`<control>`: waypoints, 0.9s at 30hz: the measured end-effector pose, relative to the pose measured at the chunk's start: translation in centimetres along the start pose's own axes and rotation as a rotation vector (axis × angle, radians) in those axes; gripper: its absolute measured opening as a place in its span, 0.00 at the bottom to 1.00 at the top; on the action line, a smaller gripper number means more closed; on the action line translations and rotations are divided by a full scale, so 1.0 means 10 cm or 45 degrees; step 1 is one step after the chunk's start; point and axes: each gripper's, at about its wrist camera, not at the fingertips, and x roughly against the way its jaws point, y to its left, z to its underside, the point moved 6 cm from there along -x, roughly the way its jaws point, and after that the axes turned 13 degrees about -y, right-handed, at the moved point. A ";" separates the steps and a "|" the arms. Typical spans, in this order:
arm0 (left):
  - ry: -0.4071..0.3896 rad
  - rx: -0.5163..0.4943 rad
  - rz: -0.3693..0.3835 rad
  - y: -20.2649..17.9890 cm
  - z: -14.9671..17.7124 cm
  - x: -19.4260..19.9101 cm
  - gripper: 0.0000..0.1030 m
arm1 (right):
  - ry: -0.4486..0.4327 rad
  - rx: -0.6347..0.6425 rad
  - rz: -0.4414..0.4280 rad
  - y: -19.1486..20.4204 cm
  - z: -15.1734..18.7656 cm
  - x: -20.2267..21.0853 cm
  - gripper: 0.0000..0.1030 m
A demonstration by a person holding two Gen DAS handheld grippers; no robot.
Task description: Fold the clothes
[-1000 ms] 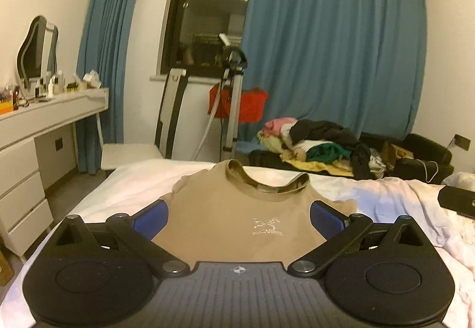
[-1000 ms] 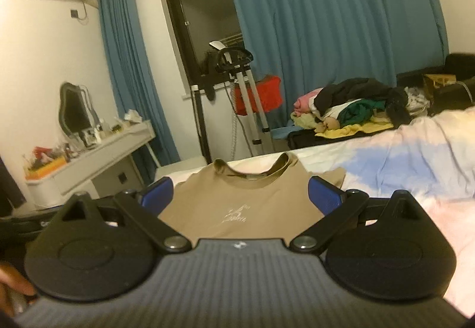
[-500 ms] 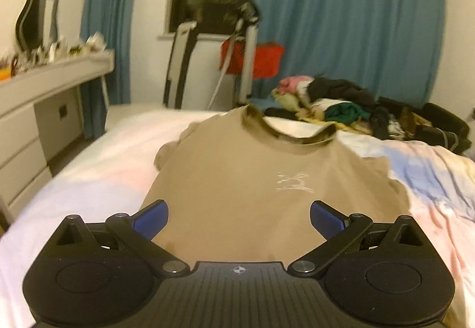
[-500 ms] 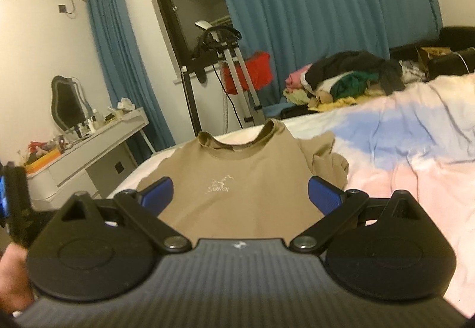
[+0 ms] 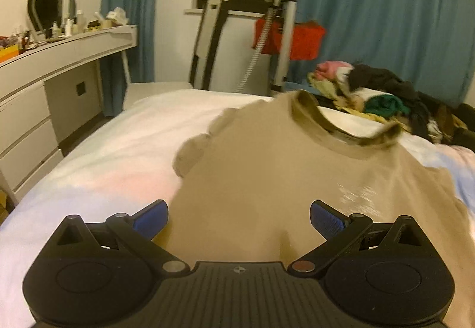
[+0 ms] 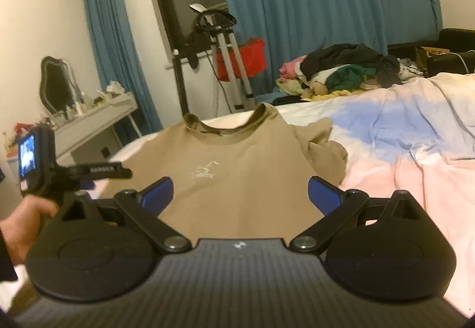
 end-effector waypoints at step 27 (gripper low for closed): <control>0.049 0.287 -0.191 0.67 -0.42 -1.56 0.79 | 0.121 -0.056 0.117 -0.26 0.54 -0.79 0.96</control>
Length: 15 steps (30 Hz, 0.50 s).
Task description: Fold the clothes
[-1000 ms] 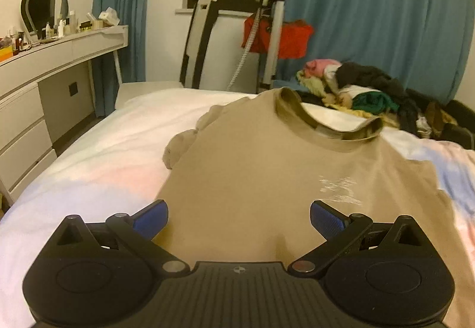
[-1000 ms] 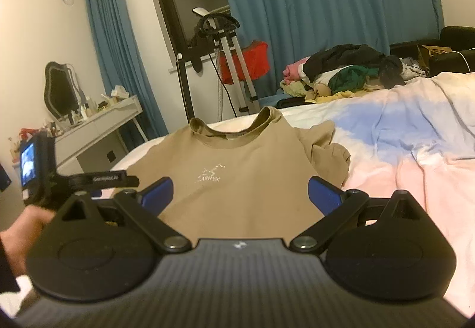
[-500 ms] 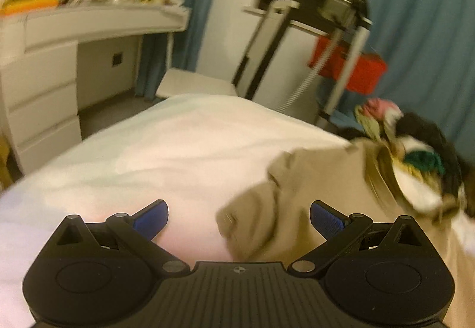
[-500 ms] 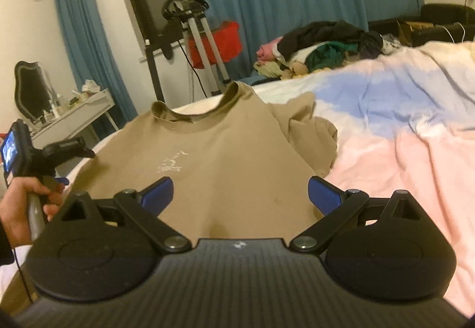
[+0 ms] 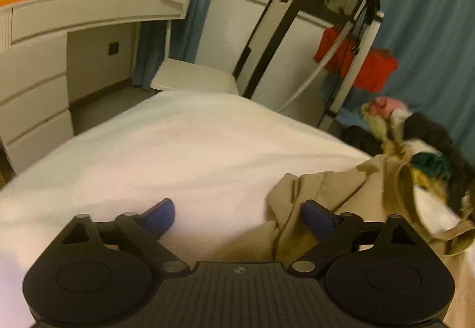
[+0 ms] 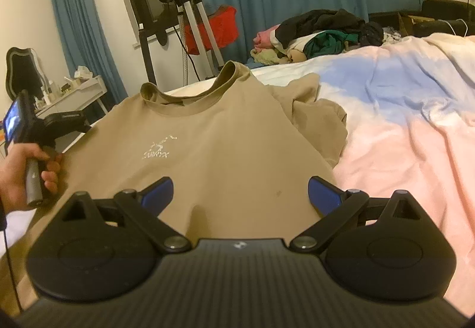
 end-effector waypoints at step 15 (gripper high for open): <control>-0.145 -0.651 0.423 -1.39 0.38 0.66 0.00 | 0.007 -0.061 0.013 -0.04 0.01 0.02 0.96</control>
